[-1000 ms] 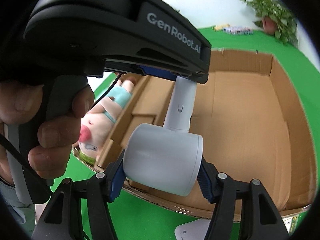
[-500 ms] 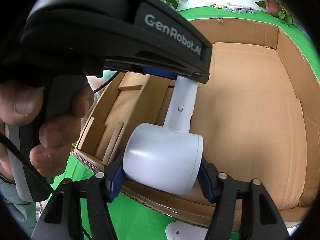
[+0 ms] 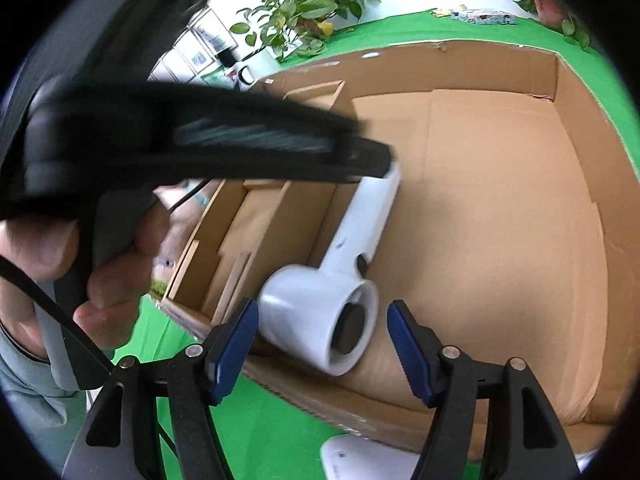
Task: Organize objects
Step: 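Lower the hair dryer into the box beside the long brown box and release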
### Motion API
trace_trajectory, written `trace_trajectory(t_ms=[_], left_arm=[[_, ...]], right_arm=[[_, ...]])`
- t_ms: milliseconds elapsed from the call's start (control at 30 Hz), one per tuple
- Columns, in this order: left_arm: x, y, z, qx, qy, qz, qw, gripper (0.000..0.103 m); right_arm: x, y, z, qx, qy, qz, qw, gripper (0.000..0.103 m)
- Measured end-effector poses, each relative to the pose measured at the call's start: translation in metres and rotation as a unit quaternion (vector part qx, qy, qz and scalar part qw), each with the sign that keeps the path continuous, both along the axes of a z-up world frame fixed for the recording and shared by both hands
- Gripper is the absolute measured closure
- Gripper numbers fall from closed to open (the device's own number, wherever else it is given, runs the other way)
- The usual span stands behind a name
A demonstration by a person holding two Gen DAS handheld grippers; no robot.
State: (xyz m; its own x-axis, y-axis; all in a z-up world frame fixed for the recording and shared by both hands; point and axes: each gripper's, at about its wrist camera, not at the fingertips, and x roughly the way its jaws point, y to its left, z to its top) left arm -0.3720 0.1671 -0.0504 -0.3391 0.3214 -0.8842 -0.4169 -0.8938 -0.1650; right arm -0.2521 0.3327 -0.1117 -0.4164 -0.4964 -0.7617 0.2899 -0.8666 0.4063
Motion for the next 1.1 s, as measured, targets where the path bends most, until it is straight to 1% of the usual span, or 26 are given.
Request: trace_trajectory(t_ms=[100, 167, 200, 233, 267, 333, 400, 433, 467, 500, 567, 633, 667, 800, 933, 1100], left_arm=[[0.003, -0.012, 0.013, 0.007, 0.013, 0.007, 0.9999, 0.074], [0.006, -0.020, 0.020, 0.009, 0.020, 0.011, 0.9997, 0.074], [0.009, -0.026, 0.024, 0.008, 0.027, 0.014, 0.9995, 0.074], [0.011, -0.028, 0.025, 0.007, 0.031, 0.015, 0.9994, 0.074], [0.013, -0.031, 0.026, 0.007, 0.034, 0.018, 0.9992, 0.074], [0.021, -0.040, 0.027, 0.008, 0.037, 0.022, 0.9991, 0.074], [0.028, -0.049, 0.028, 0.008, 0.040, 0.028, 0.9988, 0.074], [0.031, -0.051, 0.027, 0.009, 0.042, 0.031, 0.9986, 0.074], [0.033, -0.054, 0.028, 0.013, 0.042, 0.032, 0.9985, 0.074], [0.035, -0.058, 0.028, 0.018, 0.042, 0.036, 0.9983, 0.074], [0.037, -0.061, 0.026, 0.023, 0.044, 0.039, 0.9980, 0.074], [0.040, -0.066, 0.027, 0.024, 0.049, 0.044, 0.9976, 0.074], [0.042, -0.068, 0.027, 0.024, 0.049, 0.045, 0.9975, 0.074], [0.047, -0.072, 0.022, 0.025, 0.049, 0.050, 0.9972, 0.074], [0.052, -0.074, 0.018, 0.019, 0.050, 0.055, 0.9971, 0.074], [0.063, -0.075, 0.019, 0.016, 0.065, 0.061, 0.9958, 0.073]], right_arm=[[-0.004, 0.015, 0.000, -0.004, 0.003, -0.013, 1.000, 0.037], [-0.008, 0.025, -0.002, -0.014, -0.002, -0.023, 1.000, 0.040], [-0.012, 0.027, -0.004, -0.015, -0.006, -0.024, 1.000, 0.045], [-0.009, 0.022, -0.006, -0.015, -0.010, -0.021, 1.000, 0.049], [-0.007, 0.017, -0.009, -0.015, -0.014, -0.016, 1.000, 0.051], [-0.013, -0.002, -0.009, -0.010, -0.022, -0.010, 1.000, 0.052], [-0.024, -0.007, -0.016, -0.001, -0.029, -0.004, 1.000, 0.053], [-0.034, 0.001, -0.020, 0.000, -0.033, -0.008, 0.999, 0.057], [-0.032, -0.008, -0.020, -0.006, -0.039, -0.007, 0.999, 0.059], [-0.026, -0.008, -0.011, -0.013, -0.044, -0.004, 0.999, 0.063], [-0.018, -0.008, -0.008, -0.008, -0.044, -0.002, 0.999, 0.064], [-0.012, -0.010, -0.004, -0.010, -0.048, 0.004, 0.999, 0.073], [-0.022, -0.016, -0.006, -0.008, -0.049, 0.004, 0.999, 0.073], [-0.026, -0.026, -0.012, -0.018, -0.060, 0.012, 0.998, 0.073], [-0.031, -0.032, -0.014, -0.017, -0.061, 0.005, 0.998, 0.074], [-0.029, -0.034, -0.013, -0.015, -0.058, -0.008, 0.998, 0.073]])
